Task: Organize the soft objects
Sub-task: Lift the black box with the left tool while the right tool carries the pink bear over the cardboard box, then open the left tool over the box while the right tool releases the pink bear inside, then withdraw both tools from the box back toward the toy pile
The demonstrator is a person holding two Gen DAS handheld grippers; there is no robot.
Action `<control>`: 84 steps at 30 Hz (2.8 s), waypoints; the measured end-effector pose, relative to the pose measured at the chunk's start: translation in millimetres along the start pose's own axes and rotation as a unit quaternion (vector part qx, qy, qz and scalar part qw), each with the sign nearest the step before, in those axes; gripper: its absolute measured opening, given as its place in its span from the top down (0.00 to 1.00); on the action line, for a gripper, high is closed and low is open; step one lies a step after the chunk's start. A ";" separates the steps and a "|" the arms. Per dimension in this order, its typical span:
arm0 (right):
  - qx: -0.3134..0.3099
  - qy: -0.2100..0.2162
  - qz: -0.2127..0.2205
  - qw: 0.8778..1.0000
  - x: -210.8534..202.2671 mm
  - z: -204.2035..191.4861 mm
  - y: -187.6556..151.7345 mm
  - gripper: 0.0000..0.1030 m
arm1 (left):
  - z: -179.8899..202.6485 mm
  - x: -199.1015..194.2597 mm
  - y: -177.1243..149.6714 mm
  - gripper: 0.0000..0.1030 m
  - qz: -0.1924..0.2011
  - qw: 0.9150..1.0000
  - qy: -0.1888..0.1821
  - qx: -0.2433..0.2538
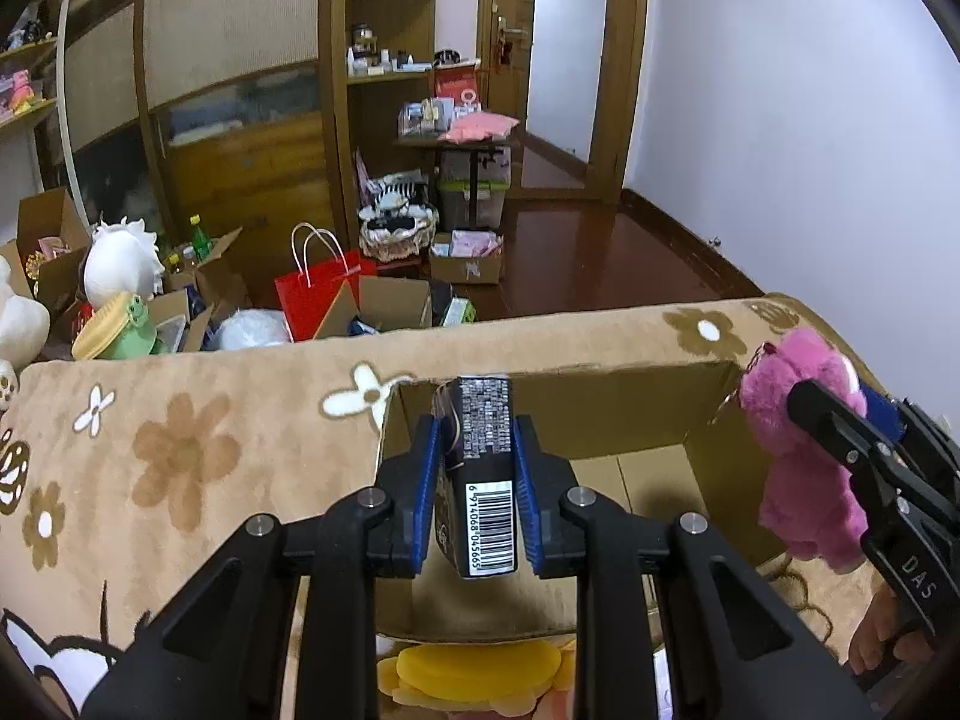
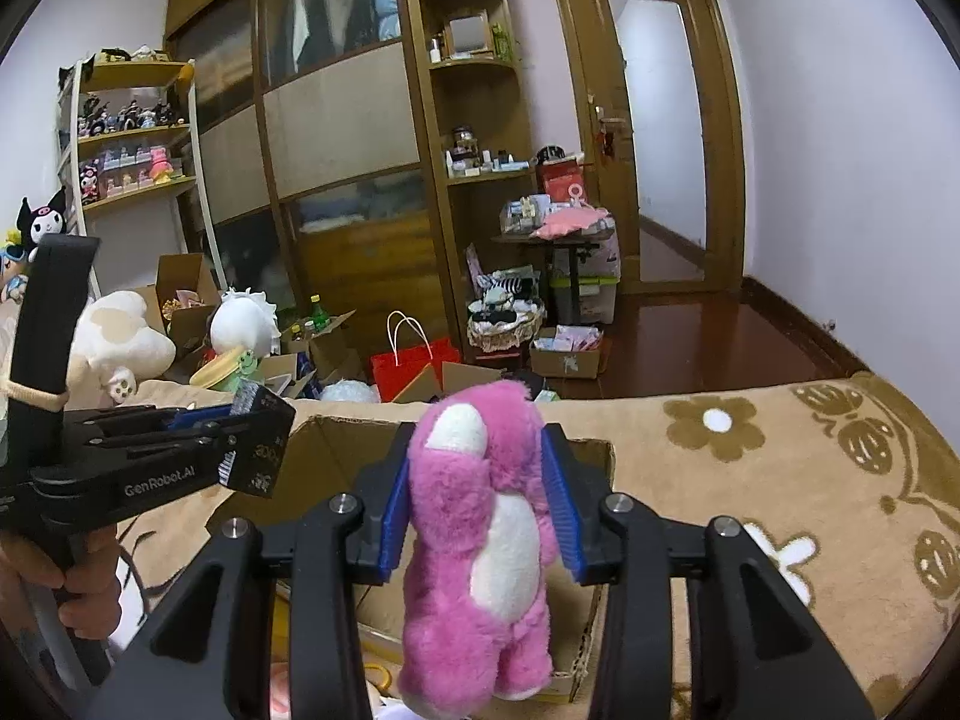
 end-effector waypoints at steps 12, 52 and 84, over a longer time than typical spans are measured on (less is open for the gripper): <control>-0.022 0.014 -0.033 0.999 13.1 -11.8 -16.3 0.57 | 8.1 12.7 -14.5 0.78 -0.018 1.000 0.010 0.019; 0.000 -0.038 -0.002 0.999 -70.2 -13.8 24.8 0.00 | -5.9 -73.4 0.5 0.20 -0.007 0.999 0.041 0.008; 0.020 -0.036 -0.079 0.996 -89.2 -10.3 -19.7 0.00 | -13.0 -66.8 -36.6 0.06 -0.133 0.990 0.048 0.009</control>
Point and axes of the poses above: each gripper's, at about its wrist camera, not at the fingertips, and x roughly the way its jaws point, z to its right, y to its top, the point moved 1 cm from there along x, roughly the way its jaws point, and after that the axes turned 13 degrees about z, right-handed, at the moved point
